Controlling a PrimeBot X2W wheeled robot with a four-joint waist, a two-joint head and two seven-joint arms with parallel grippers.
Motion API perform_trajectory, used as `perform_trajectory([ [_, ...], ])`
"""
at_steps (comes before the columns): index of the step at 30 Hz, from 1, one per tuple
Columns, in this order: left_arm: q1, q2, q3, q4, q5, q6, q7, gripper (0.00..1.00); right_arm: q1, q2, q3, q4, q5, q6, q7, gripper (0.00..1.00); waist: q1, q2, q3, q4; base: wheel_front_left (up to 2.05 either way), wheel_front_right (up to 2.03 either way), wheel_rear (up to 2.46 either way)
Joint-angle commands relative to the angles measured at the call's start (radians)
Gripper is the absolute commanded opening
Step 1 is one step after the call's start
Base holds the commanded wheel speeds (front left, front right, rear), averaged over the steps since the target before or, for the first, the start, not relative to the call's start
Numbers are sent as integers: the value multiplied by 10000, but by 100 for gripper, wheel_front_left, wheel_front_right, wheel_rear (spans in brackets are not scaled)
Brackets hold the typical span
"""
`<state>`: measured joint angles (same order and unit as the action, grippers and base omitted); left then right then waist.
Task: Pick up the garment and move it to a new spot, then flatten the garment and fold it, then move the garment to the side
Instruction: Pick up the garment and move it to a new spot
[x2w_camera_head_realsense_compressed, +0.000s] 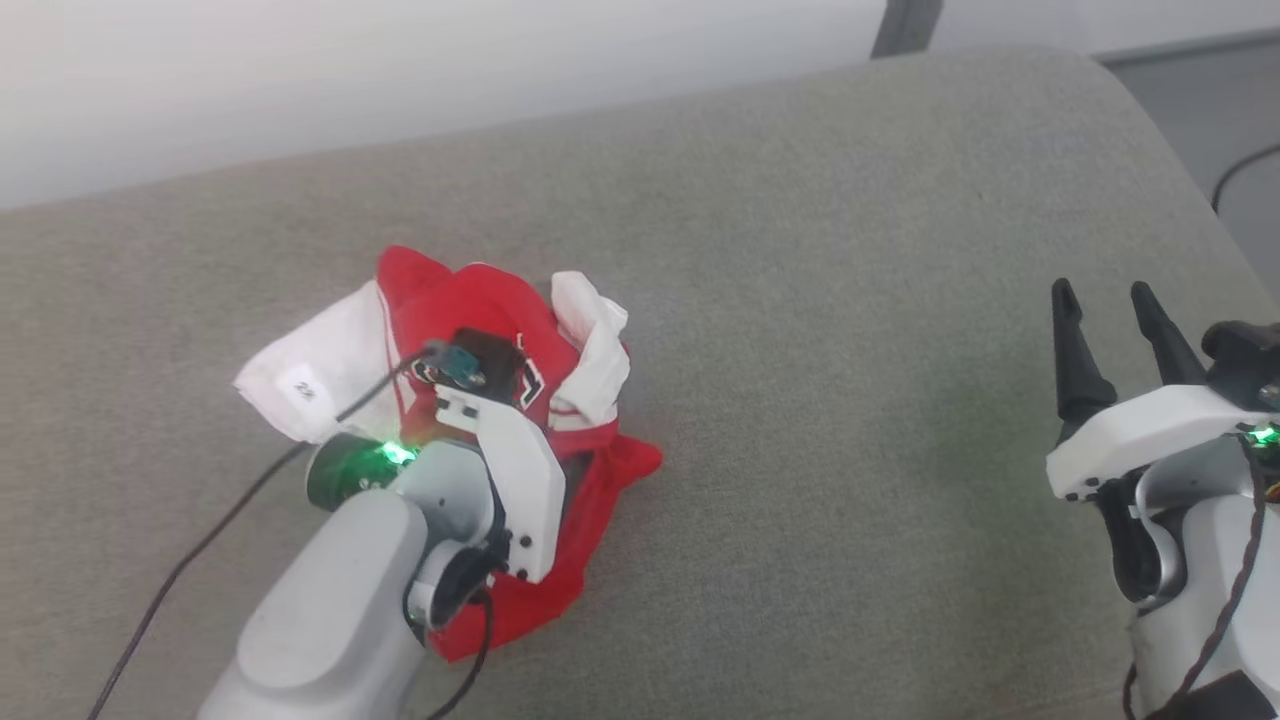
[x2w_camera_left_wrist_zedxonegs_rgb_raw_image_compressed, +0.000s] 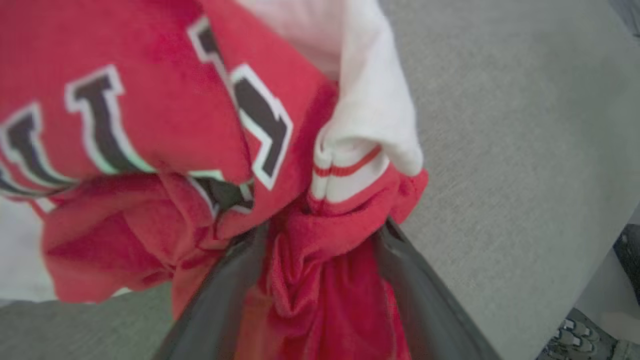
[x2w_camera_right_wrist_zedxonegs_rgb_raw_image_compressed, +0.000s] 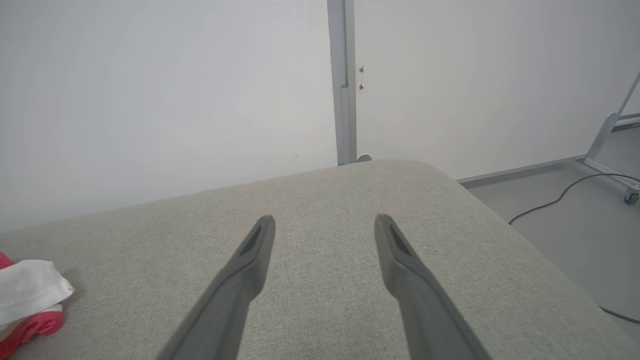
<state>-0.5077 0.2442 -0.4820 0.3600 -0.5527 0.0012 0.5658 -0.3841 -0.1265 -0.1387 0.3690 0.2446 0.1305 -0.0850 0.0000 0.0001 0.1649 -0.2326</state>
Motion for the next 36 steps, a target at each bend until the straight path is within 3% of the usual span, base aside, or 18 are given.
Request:
perform_trajectory([
  [1, -111, 47, 56, -79, -5, -53, -132, 100, 69, -41, -16, 46, -1, 4, -55, 100, 0, -1, -190, 150, 0, 0, 0],
  [9, 344, 684, 679, -973, -57, -65, -1343, 100, 386, -326, -74, 75, 52, 4, 25, 100, 0, -1, -928, 776, 0, 0, 0],
  [19, 1752, 1500, 1890, -1783, -63, 186, -3829, 100, 960, -479, -289, 12, 22, 4, 107, 100, 0, -1, -1664, 1610, 0, 0, 0],
  [28, 3212, 2012, 2942, -1845, -380, 367, -5438, 100, 1407, -457, -514, -35, 87, 4, 27, 100, 0, -1, -1910, 2026, 0, 0, 0],
  [36, 4300, 2317, 3794, -1620, -809, 227, -6545, 100, 1893, -407, -842, -109, 99, 4, -30, 100, 0, -1, -2014, 2303, 0, 0, 0],
])
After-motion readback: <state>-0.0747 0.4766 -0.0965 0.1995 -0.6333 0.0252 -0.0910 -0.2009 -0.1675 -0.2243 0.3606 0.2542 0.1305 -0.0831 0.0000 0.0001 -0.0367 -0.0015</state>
